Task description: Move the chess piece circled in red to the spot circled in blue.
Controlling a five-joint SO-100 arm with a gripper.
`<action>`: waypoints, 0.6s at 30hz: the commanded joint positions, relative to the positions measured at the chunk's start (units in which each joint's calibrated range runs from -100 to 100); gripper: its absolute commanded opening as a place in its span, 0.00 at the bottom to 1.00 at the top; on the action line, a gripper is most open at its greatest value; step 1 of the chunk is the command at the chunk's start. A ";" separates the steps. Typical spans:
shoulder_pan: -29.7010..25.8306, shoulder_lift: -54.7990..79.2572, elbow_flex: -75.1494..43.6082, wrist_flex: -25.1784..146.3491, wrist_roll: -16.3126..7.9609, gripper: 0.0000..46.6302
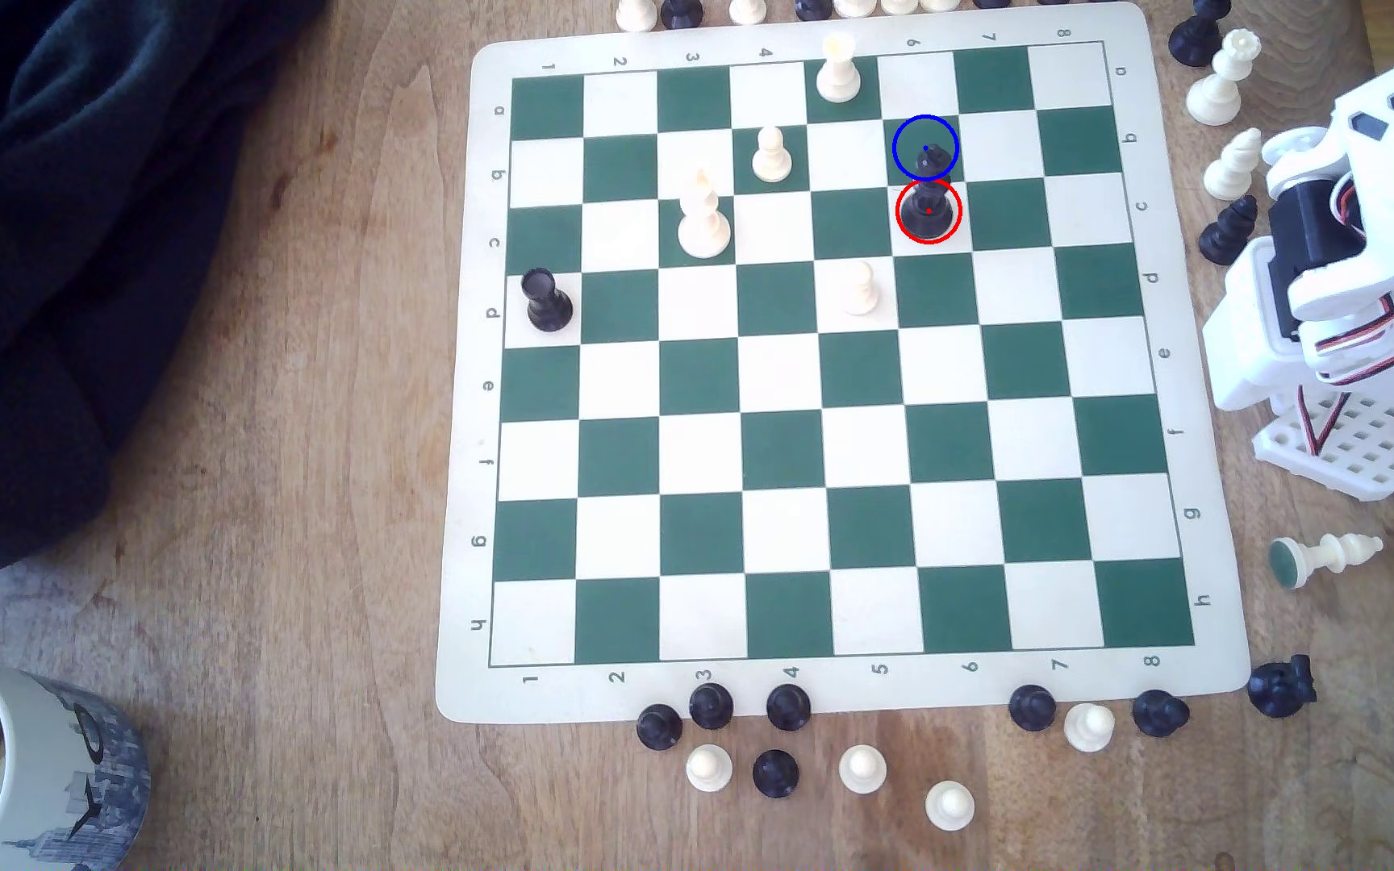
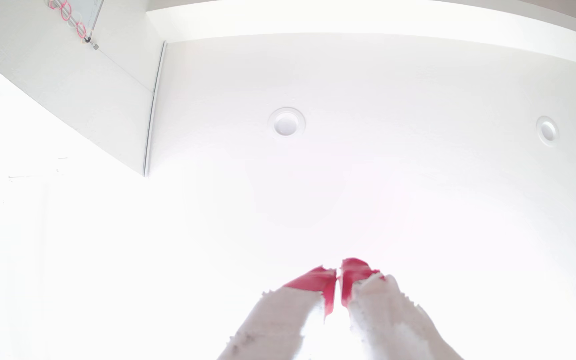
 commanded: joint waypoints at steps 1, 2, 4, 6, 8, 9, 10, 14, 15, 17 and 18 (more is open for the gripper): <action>0.89 -0.20 1.36 1.01 0.10 0.00; 0.89 -0.20 1.36 3.06 0.10 0.00; 0.89 -0.20 0.72 10.35 0.10 0.00; 1.13 -0.20 0.27 15.43 0.10 0.00; 1.99 -0.20 -1.46 24.11 0.10 0.00; 2.22 -0.20 -2.45 28.12 0.10 0.00; 2.93 -0.20 -3.27 31.89 0.10 0.00; 5.35 -0.28 -8.07 50.65 -0.20 0.00; 6.37 -0.28 -8.89 54.49 -0.20 0.00; 8.32 -0.28 -10.43 66.70 -0.20 0.00; 9.03 -0.28 -11.07 70.96 -0.20 0.00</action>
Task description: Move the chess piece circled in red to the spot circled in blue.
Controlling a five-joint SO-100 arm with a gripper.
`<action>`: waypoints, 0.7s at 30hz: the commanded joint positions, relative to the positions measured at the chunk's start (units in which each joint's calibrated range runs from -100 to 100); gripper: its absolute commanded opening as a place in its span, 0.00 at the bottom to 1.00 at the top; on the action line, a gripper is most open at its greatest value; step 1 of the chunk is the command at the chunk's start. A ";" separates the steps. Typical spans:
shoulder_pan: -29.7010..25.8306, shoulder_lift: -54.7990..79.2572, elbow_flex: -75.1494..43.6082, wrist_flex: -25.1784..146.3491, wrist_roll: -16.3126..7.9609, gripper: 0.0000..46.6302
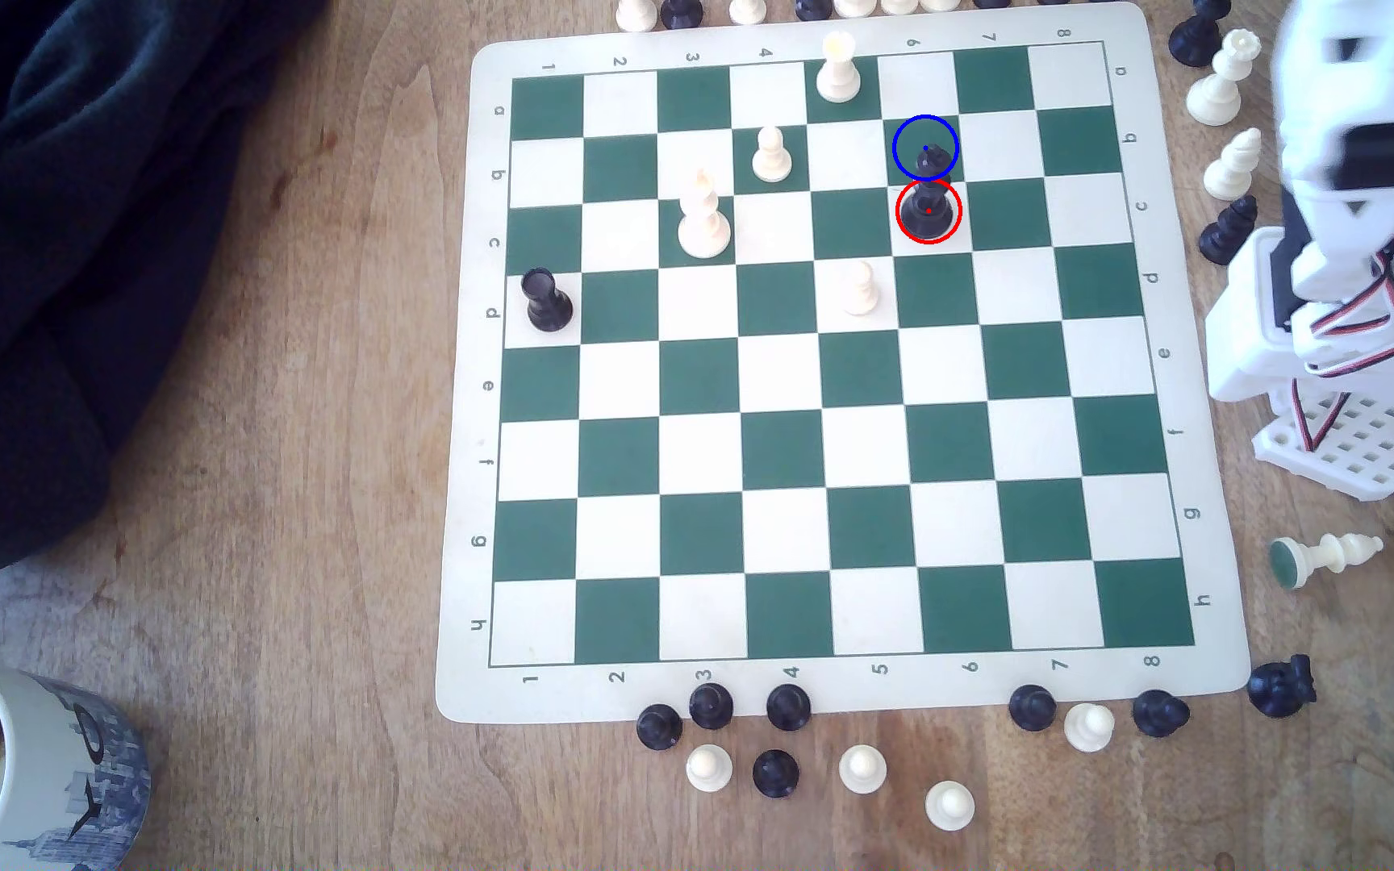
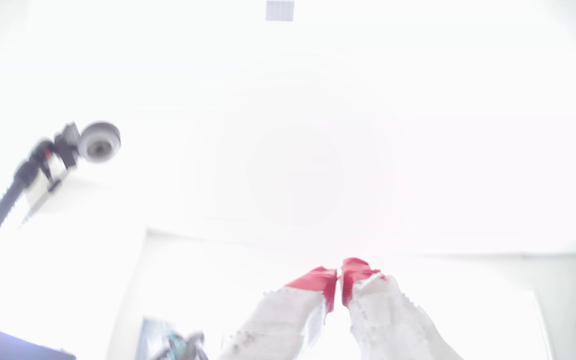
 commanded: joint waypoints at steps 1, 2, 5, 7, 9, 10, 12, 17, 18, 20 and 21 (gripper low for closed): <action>3.84 -0.28 -6.82 24.24 -0.24 0.00; 4.47 -0.28 -7.64 28.91 -0.29 0.00; 7.83 -0.28 -11.26 43.24 -0.34 0.00; 10.57 -0.28 -15.61 54.22 -0.34 0.00; 12.37 -0.28 -19.06 62.33 -0.34 0.00; 12.91 -0.28 -20.33 65.44 -0.34 0.00; 14.32 0.31 -23.05 72.40 -0.34 0.01; 13.23 3.88 -26.40 80.67 -0.39 0.00; 13.38 5.07 -27.94 83.78 -0.39 0.00; 14.01 8.38 -31.57 89.27 -0.68 0.00; 14.32 11.26 -33.66 91.32 -1.22 0.00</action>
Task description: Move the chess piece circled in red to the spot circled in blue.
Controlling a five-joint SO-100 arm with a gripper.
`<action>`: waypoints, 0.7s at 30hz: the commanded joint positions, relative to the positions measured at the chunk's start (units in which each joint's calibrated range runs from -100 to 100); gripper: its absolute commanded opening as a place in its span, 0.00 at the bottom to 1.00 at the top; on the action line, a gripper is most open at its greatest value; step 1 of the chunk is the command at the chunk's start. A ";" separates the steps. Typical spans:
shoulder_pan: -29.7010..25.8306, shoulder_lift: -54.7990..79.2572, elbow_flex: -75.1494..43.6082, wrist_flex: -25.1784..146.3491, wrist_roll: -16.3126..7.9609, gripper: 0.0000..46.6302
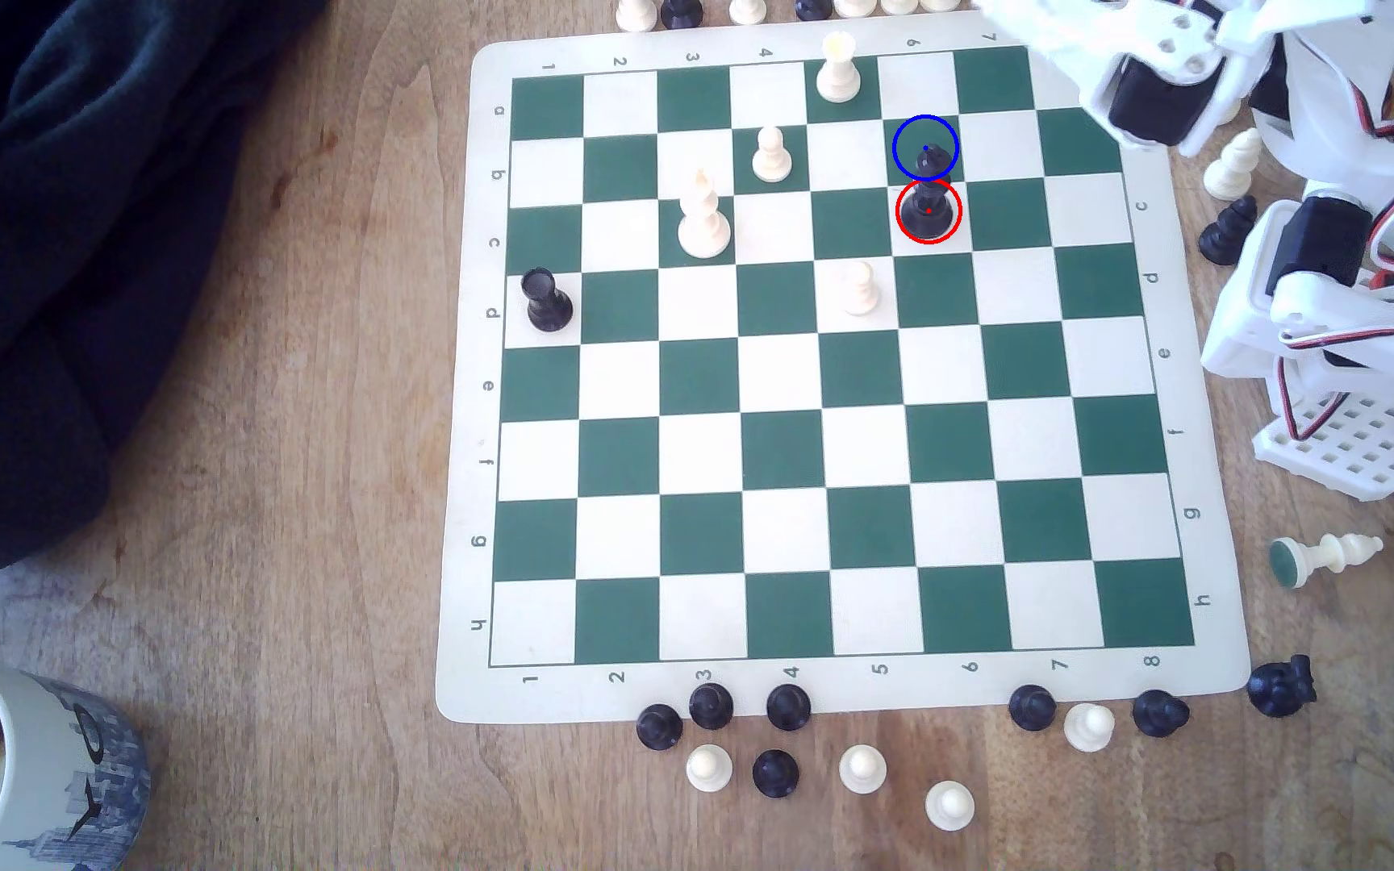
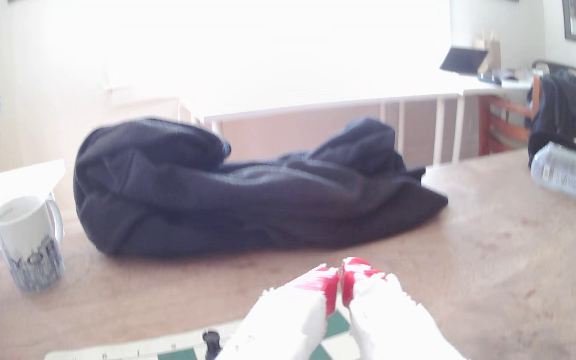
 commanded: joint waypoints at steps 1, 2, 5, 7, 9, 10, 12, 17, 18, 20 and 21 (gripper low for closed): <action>0.60 7.94 -11.52 9.64 -1.12 0.00; 0.28 10.32 -14.15 13.16 -1.56 0.00; -0.19 17.36 -20.50 22.58 -4.10 0.00; 0.36 19.57 -20.95 24.79 -4.59 0.00; 1.38 23.13 -20.95 27.33 -5.42 0.03; 1.69 24.15 -20.95 27.66 -5.86 0.07; 2.39 25.94 -21.04 28.15 -7.18 0.19; 6.23 33.92 -29.20 31.10 -7.23 0.43; 6.38 36.04 -31.01 33.06 -7.23 0.42; 6.54 38.16 -31.83 34.37 -7.18 0.41; 6.54 38.75 -31.83 34.78 -7.18 0.41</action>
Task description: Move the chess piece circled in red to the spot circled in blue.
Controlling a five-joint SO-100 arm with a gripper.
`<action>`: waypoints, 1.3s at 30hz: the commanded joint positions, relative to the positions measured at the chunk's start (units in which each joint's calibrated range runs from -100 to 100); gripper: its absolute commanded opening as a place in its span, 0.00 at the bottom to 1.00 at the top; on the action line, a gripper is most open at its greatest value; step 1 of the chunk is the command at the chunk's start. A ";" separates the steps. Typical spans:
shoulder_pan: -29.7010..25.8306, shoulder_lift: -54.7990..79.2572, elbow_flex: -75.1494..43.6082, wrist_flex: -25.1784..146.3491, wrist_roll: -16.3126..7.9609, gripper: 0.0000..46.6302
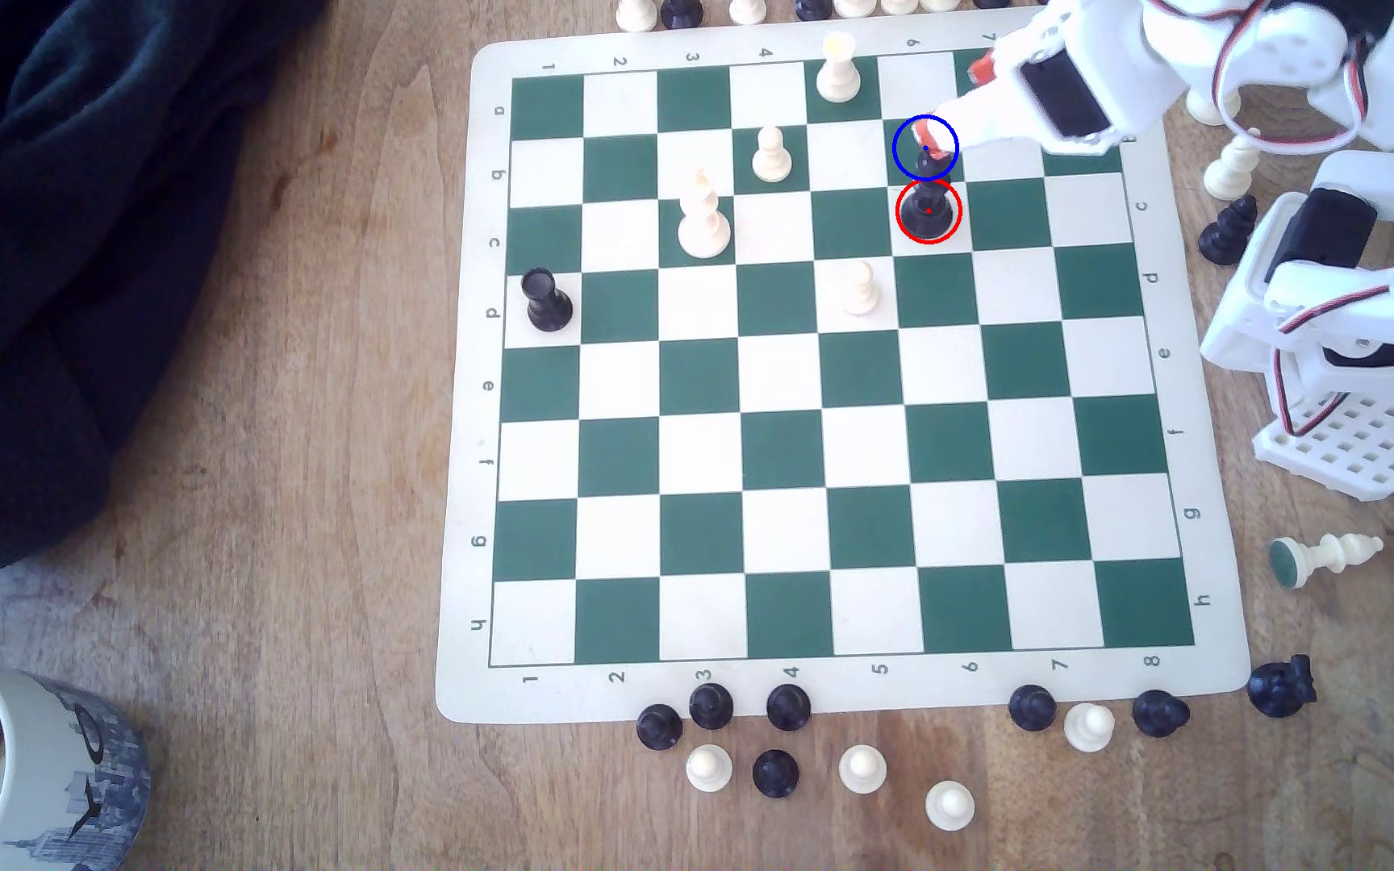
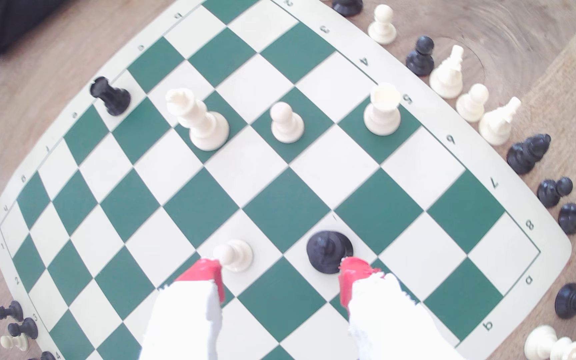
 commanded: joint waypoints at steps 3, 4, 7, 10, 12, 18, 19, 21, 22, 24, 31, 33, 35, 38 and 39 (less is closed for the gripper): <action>0.71 8.64 -7.79 4.23 -0.29 0.42; 0.87 10.08 -8.06 4.23 -0.34 0.42; 1.02 14.50 -8.88 4.23 -0.63 0.40; 0.32 16.54 -9.06 3.65 -1.03 0.40; 0.40 17.98 -9.06 2.67 -1.03 0.41; 0.79 23.24 -9.06 -0.36 -0.98 0.41; 0.79 24.18 -9.06 -0.77 -0.93 0.40; 0.79 25.62 -9.06 -1.83 -0.88 0.40; 0.79 26.21 -9.06 -2.24 -0.93 0.40; 0.63 27.57 -9.06 -2.74 -0.88 0.39; 1.02 30.54 -8.34 -4.95 -0.68 0.37; 1.10 31.05 -8.34 -5.19 -0.59 0.37; 1.10 31.48 -8.34 -5.52 -0.59 0.37; 1.02 32.24 -8.34 -6.01 -0.59 0.36; 1.02 32.50 -8.34 -6.26 -0.59 0.36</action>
